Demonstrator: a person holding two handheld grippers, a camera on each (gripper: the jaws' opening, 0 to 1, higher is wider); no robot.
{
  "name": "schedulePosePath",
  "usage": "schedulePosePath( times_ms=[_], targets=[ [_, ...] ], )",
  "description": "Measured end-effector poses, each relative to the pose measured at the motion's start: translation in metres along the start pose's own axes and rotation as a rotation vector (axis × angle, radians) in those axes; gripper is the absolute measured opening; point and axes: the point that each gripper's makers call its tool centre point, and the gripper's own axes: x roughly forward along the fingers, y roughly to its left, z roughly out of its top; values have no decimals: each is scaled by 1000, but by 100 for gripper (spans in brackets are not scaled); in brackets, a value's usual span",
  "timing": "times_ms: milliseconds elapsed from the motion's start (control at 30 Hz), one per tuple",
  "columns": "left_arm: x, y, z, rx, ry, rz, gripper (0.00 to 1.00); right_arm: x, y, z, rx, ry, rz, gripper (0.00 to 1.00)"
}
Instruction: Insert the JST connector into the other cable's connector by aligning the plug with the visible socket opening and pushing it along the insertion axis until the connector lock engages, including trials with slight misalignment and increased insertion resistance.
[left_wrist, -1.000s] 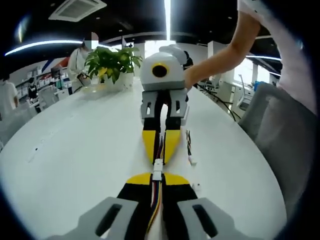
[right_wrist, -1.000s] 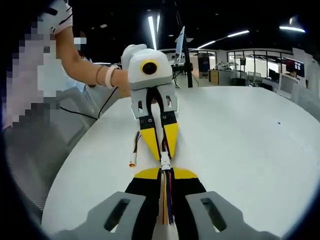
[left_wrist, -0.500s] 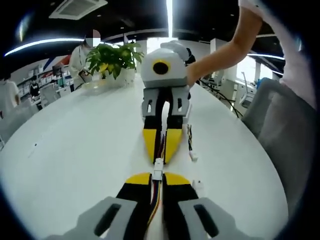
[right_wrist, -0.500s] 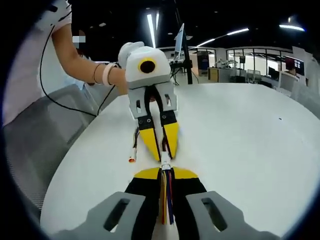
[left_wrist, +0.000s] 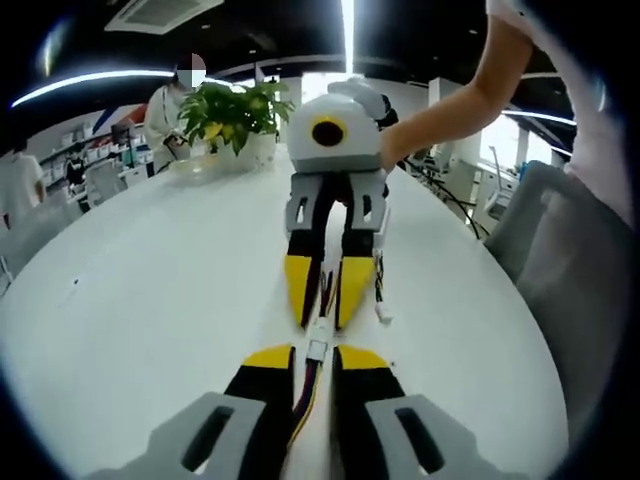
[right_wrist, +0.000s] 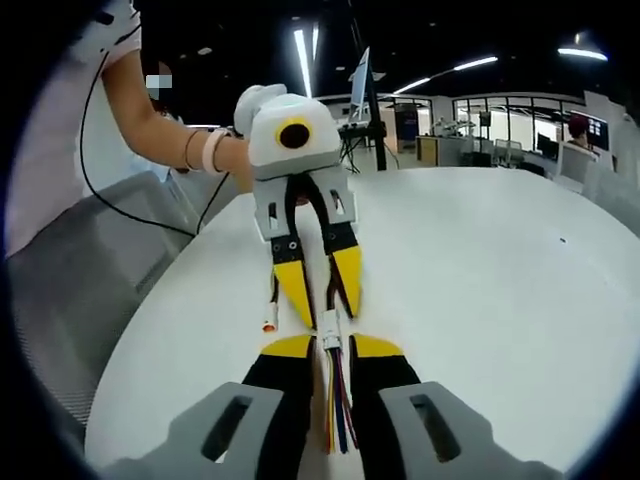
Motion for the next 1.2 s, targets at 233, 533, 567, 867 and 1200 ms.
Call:
schedulePosePath(
  times_ms=[233,533,567,867,1200],
  targets=[
    [-10,-5,15,13,-34,19,9,-12,8,17,1,-50,-6,10],
    [-20,-18,23,24,-50,25,10,-26,23,32,-41,-82,-18,12],
    [-20,-20,22,24,-49,25,10,-27,25,32,-42,-82,-18,12],
    [-21,-37,12,17,-31,32,11,-25,40,15,-35,-52,1,13],
    [-18,-44,-3,-14,-19,37,12,-21,46,-5,-18,-12,8,14]
  ],
)
